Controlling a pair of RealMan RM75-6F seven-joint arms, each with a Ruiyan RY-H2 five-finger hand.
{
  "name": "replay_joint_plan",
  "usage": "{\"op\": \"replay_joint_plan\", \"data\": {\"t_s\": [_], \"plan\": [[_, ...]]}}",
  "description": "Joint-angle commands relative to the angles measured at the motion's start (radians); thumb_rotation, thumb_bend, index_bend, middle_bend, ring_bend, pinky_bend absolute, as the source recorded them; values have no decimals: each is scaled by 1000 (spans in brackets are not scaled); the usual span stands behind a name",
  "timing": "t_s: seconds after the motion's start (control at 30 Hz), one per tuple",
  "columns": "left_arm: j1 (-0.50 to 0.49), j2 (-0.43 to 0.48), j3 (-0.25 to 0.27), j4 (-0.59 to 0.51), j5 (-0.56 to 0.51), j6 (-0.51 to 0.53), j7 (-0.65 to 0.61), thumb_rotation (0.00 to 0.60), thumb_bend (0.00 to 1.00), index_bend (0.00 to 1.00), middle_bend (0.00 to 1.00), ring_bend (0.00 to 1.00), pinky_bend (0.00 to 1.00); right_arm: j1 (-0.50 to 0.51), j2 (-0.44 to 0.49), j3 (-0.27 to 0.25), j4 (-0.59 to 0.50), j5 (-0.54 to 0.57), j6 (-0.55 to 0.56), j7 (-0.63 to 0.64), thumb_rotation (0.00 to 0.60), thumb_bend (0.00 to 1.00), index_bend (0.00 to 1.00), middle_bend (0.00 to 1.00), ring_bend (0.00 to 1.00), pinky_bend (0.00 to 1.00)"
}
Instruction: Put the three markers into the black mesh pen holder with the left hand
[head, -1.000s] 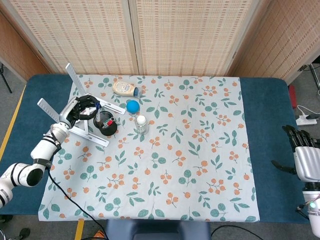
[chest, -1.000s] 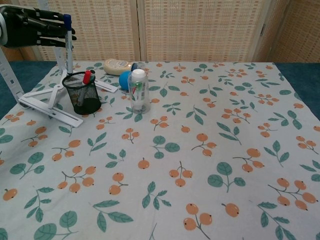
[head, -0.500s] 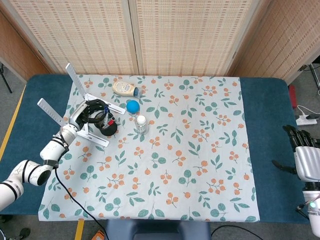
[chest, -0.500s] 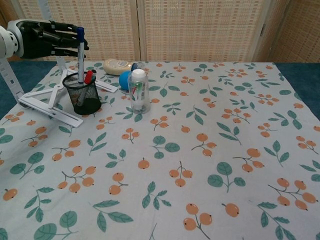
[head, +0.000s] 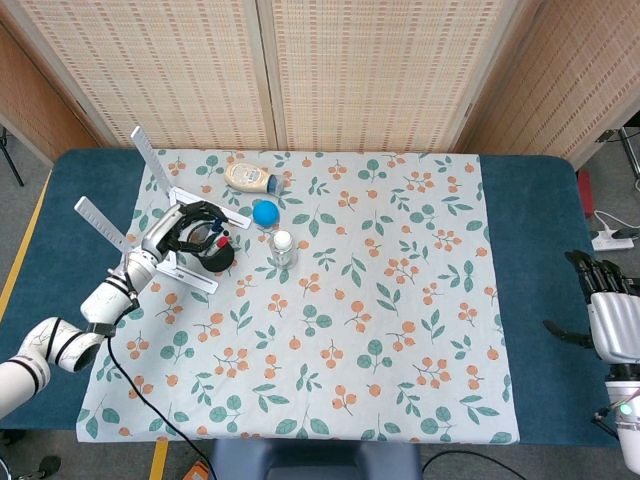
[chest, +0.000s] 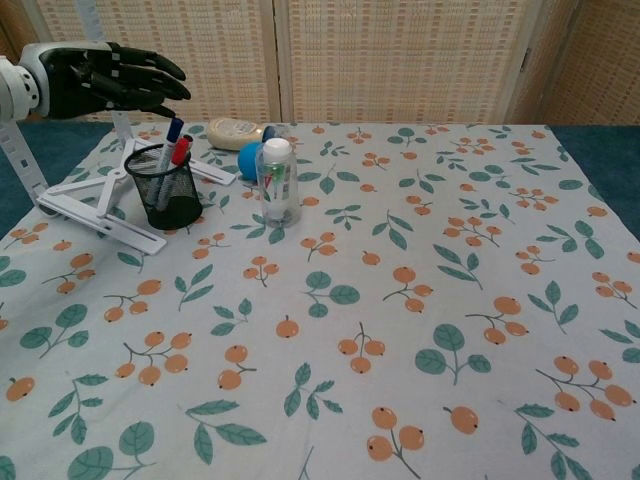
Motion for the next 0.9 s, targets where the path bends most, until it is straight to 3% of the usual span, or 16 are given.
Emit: {"op": "replay_joint_plan", "data": {"t_s": [0.03, 0.13, 0.27, 0.33, 0.43, 0.63, 0.9], "plan": [[136, 111, -10, -270, -108, 205, 491, 600, 404, 406, 380, 164, 214, 1, 0, -1, 0, -2, -2, 4, 600, 27, 111, 75, 129, 106], [285, 116, -4, -486, -241, 465, 1021, 600, 405, 380, 367, 164, 228, 3, 1, -5, -1, -9, -6, 7, 600, 27, 111, 75, 129, 106], [374, 70, 28, -567, -271, 673, 1321, 600, 405, 345, 313, 164, 236, 5, 2, -9, -3, -17, -8, 7, 600, 27, 111, 74, 129, 108], [476, 1, 105, -506, -224, 870, 1513, 600, 405, 323, 271, 159, 228, 5, 1, -13, -7, -29, -3, 3, 600, 27, 111, 74, 129, 110], [538, -58, 152, -410, -202, 955, 1569, 600, 421, 314, 245, 136, 203, 7, -2, -17, -11, -35, -4, -5, 600, 27, 111, 75, 129, 111], [616, -76, 191, -342, -227, 966, 1526, 600, 441, 288, 193, 101, 179, 7, -5, -19, -19, -43, 3, -20, 600, 27, 111, 74, 129, 111], [637, -30, 169, -342, -282, 902, 1509, 600, 440, 285, 187, 96, 168, 8, -4, -21, -21, -46, 4, -23, 600, 28, 111, 74, 129, 111]]}}
